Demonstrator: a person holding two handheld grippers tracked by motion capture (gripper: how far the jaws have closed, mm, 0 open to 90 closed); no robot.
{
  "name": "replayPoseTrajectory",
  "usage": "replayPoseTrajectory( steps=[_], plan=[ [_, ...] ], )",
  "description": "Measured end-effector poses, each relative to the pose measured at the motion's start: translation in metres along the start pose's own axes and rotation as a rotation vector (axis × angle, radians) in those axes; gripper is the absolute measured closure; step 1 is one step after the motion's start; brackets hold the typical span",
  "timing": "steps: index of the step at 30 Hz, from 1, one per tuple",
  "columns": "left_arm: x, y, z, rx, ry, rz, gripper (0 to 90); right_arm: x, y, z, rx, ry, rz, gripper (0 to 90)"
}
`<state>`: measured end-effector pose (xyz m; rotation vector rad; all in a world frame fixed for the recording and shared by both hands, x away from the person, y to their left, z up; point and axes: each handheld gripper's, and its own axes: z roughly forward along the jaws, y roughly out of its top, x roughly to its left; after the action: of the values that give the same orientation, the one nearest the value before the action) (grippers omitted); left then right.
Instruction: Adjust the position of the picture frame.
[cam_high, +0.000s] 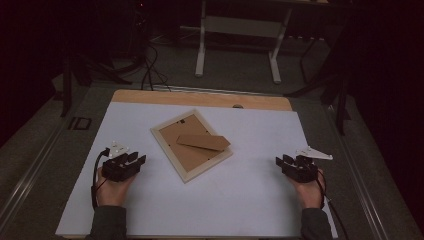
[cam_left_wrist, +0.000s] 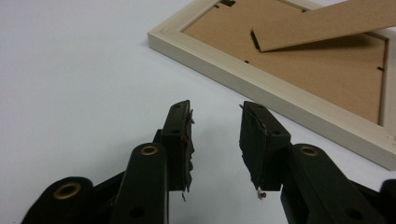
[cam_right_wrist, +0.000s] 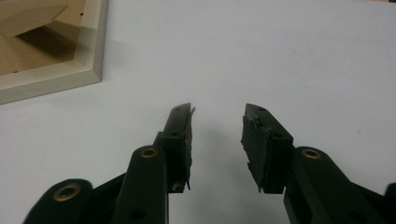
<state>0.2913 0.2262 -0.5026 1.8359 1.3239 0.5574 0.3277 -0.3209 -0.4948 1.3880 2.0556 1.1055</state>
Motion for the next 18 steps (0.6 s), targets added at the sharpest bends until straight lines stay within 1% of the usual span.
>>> replayPoseTrajectory(
  steps=[1, 2, 4, 5, 6, 7, 8, 9, 10, 11, 12, 13, 14, 15, 16, 17, 18],
  plan=[
    [-0.001, 0.0, 0.0, 0.005, 0.01, -0.002, 65.4, 0.001, 0.0, 0.0, 0.001, -0.001, -0.006, 63.0],
    [-0.001, 0.0, 0.0, 0.005, 0.01, -0.002, 65.4, 0.001, 0.0, 0.0, 0.001, -0.001, -0.006, 63.0],
    [-0.002, 0.0, 0.0, 0.01, 0.01, -0.006, 65.5, 0.006, 0.001, 0.001, 0.009, 0.009, -0.014, 66.3],
    [-0.003, 0.001, 0.001, 0.012, 0.003, -0.002, 66.1, 0.008, 0.002, 0.001, 0.012, 0.016, -0.024, 67.8],
    [-0.003, 0.001, 0.001, 0.012, 0.003, -0.002, 66.4, 0.008, 0.002, 0.001, 0.012, 0.016, -0.024, 67.8],
    [-0.005, 0.001, 0.002, 0.021, -0.006, 0.004, 67.3, 0.013, 0.004, 0.001, 0.015, 0.027, -0.038, 69.4],
    [-0.005, 0.001, 0.002, 0.021, -0.006, 0.004, 68.2, 0.013, 0.004, 0.001, 0.015, 0.027, -0.038, 69.4],
    [-0.007, 0.001, 0.004, 0.035, -0.014, 0.019, 68.8, 0.018, 0.007, 0.003, 0.021, 0.036, -0.06, 70.8],
    [-0.007, 0.001, 0.004, 0.035, -0.014, 0.019, 69.0, 0.018, 0.007, 0.003, 0.021, 0.036, -0.06, 70.8],
    [-0.009, 0.001, 0.005, 0.042, -0.028, 0.03, 69.6, 0.024, 0.012, 0.005, 0.023, 0.046, -0.082, 72.4],
    [-0.009, 0.001, 0.005, 0.042, -0.028, 0.03, 69.9, 0.026, 0.014, 0.006, 0.024, 0.051, -0.093, 73.1],
    [-0.01, 0.001, 0.006, 0.047, -0.034, 0.039, 70.1, 0.029, 0.016, 0.007, 0.025, 0.053, -0.103, 73.8],
    [-0.01, 0.001, 0.006, 0.047, -0.034, 0.039, 70.7, 0.029, 0.016, 0.007, 0.025, 0.053, -0.103, 73.8],
    [-0.011, 0.001, 0.006, 0.049, -0.07, 0.028, 71.4, 0.033, 0.021, 0.01, 0.026, 0.058, -0.126, 75.1],
    [-0.011, 0.001, 0.006, 0.049, -0.07, 0.028, 72.0, 0.033, 0.021, 0.01, 0.026, 0.058, -0.126, 75.1],
    [-0.011, 0.002, 0.006, 0.04, -0.093, 0.004, 72.1, 0.037, 0.027, 0.012, 0.027, 0.059, -0.141, 76.5],
    [-0.011, 0.002, 0.006, 0.04, -0.093, 0.004, 72.3, 0.037, 0.027, 0.012, 0.027, 0.059, -0.141, 76.5]
  ],
)
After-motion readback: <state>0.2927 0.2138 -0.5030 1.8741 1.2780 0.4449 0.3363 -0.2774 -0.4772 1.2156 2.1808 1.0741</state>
